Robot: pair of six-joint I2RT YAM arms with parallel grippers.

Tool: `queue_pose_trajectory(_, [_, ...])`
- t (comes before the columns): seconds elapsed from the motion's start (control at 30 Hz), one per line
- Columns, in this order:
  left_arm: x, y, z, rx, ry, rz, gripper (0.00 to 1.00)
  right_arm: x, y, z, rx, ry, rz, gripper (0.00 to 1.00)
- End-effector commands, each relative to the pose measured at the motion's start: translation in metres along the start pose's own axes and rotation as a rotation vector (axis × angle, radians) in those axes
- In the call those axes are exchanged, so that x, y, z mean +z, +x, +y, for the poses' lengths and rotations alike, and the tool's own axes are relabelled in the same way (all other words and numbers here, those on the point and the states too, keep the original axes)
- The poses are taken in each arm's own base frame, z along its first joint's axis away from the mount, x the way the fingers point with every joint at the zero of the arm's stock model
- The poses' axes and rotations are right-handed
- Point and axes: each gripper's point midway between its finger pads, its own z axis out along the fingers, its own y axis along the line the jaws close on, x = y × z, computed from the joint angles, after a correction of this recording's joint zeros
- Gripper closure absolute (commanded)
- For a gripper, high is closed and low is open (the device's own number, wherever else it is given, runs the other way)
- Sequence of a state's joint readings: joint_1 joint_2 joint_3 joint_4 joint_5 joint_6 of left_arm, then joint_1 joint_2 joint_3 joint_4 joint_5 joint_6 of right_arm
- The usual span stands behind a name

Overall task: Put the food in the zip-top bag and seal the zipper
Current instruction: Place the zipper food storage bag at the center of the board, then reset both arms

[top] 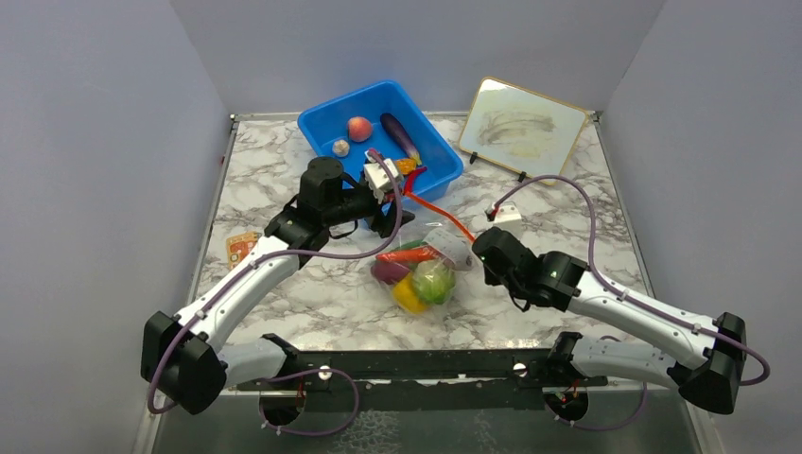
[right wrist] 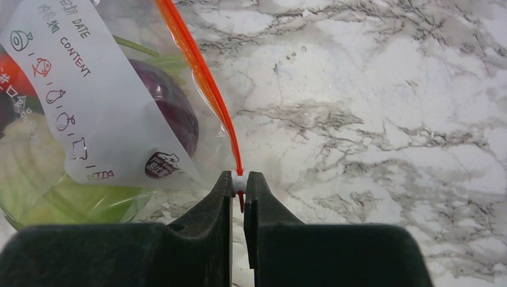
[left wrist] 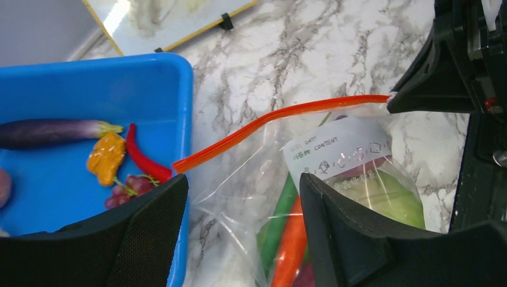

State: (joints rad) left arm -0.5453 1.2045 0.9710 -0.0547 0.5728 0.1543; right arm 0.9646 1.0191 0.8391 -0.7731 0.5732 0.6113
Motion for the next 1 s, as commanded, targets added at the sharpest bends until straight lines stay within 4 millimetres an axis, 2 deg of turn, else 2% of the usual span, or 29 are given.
queue_pose_trajectory(0.0, [-0.022, -0.035, 0.016, 0.031, -0.147, -0.072, 0.28, -0.017, -0.001, -0.025, 0.139, 0.094, -0.011, 0.99])
queue_pose_trajectory(0.13, [-0.037, -0.035, 0.019, 0.012, -0.218, -0.072, 0.25, -0.034, 0.004, -0.037, 0.28, 0.107, -0.008, 0.99])
queue_pose_trajectory(0.23, [-0.045, -0.031, 0.021, 0.003, -0.259, -0.062, 0.2, -0.039, 0.005, -0.031, 0.348, 0.054, -0.004, 0.99])
queue_pose_trajectory(0.27, [-0.048, -0.029, 0.023, -0.004, -0.28, -0.057, 0.15, -0.04, 0.007, -0.031, 0.375, 0.051, -0.001, 0.99])
queue_pose_trajectory(0.3, [-0.051, -0.029, 0.026, -0.011, -0.304, -0.055, 0.03, -0.04, 0.008, -0.032, 0.392, 0.051, -0.002, 0.96])
queue_pose_trajectory(0.33, [-0.054, -0.028, 0.028, -0.023, -0.325, -0.052, 0.01, -0.04, 0.01, -0.032, 0.406, 0.051, -0.003, 0.9])
queue_pose_trajectory(0.43, [-0.06, -0.026, 0.03, -0.068, -0.365, -0.053, 0.01, -0.045, 0.007, -0.036, 0.463, 0.062, -0.016, 0.62])
queue_pose_trajectory(0.53, [-0.064, -0.026, 0.028, -0.105, -0.374, -0.062, 0.01, -0.055, -0.007, -0.037, 0.497, 0.042, -0.052, 0.37])
queue_pose_trajectory(0.67, [-0.068, -0.023, 0.029, -0.174, -0.41, -0.064, 0.01, -0.069, -0.033, -0.038, 0.524, 0.011, -0.115, 0.17])
queue_pose_trajectory(0.83, [-0.078, -0.019, 0.045, -0.329, -0.552, -0.082, 0.01, -0.085, -0.074, -0.035, 0.455, -0.048, -0.244, 0.11])
queue_pose_trajectory(0.97, [-0.087, -0.029, 0.045, -0.357, -0.578, -0.107, 0.01, -0.097, -0.1, -0.033, 0.379, -0.088, -0.321, 0.07])
